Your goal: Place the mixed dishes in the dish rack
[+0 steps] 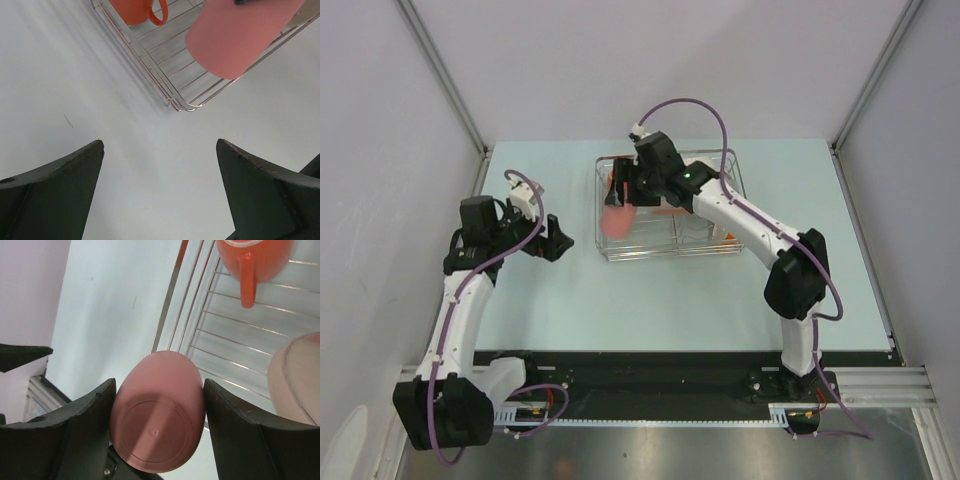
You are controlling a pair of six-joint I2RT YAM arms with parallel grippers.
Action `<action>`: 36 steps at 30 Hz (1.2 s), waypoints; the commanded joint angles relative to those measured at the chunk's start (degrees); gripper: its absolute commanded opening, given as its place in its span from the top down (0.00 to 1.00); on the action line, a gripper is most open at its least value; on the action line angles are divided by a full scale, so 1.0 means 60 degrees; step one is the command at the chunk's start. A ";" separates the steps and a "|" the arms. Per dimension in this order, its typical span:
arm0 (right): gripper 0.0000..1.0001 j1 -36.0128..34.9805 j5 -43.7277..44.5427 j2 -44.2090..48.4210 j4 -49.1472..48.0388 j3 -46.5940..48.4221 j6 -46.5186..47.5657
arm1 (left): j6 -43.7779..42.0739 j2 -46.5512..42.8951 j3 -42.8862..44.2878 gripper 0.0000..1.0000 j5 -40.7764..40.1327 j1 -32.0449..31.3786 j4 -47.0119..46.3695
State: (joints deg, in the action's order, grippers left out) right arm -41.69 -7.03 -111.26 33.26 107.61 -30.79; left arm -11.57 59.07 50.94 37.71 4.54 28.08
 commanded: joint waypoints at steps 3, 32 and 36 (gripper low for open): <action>1.00 -0.0405 0.1536 -0.0820 0.0624 0.1063 0.0853 | -0.0195 -0.0440 -0.0228 0.00 0.0218 0.0050 0.0009; 1.00 -0.1298 0.3895 -0.2344 -0.1030 0.0361 0.2273 | 0.0112 -0.0338 -0.0462 0.00 0.0482 0.0050 -0.0387; 1.00 -0.1386 0.4057 -0.2520 -0.1148 0.0346 0.2377 | 0.0127 -0.0323 -0.0462 0.00 0.0511 0.0050 -0.0402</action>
State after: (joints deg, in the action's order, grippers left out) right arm -49.23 14.35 -125.16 30.35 109.60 -18.17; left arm -11.44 57.58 48.40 39.00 4.54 27.55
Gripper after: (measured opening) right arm 0.700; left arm 0.996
